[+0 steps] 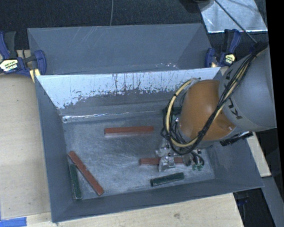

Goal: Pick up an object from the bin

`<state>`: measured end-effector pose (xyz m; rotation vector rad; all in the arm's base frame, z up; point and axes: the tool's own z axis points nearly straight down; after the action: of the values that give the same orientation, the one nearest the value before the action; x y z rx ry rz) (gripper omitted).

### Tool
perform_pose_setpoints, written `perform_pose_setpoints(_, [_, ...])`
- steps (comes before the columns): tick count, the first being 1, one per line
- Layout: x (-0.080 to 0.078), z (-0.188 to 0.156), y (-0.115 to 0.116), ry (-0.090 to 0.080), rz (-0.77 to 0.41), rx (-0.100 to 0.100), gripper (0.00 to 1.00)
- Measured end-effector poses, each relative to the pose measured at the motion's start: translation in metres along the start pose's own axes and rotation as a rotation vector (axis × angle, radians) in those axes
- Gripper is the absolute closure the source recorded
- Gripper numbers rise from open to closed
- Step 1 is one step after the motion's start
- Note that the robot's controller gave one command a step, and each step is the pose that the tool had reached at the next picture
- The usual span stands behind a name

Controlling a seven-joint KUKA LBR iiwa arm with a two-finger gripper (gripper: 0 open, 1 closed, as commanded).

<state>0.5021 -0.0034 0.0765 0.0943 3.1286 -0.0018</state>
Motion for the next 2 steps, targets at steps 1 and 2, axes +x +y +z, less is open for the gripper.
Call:
perform_pose_setpoints(1, [0.0, 0.0, 0.0, 0.0, 0.0, 0.0, 1.0])
perform_pose_setpoints(2, [0.0009, -0.0042, -0.0001, 0.002, 0.0, 0.0, 1.0])
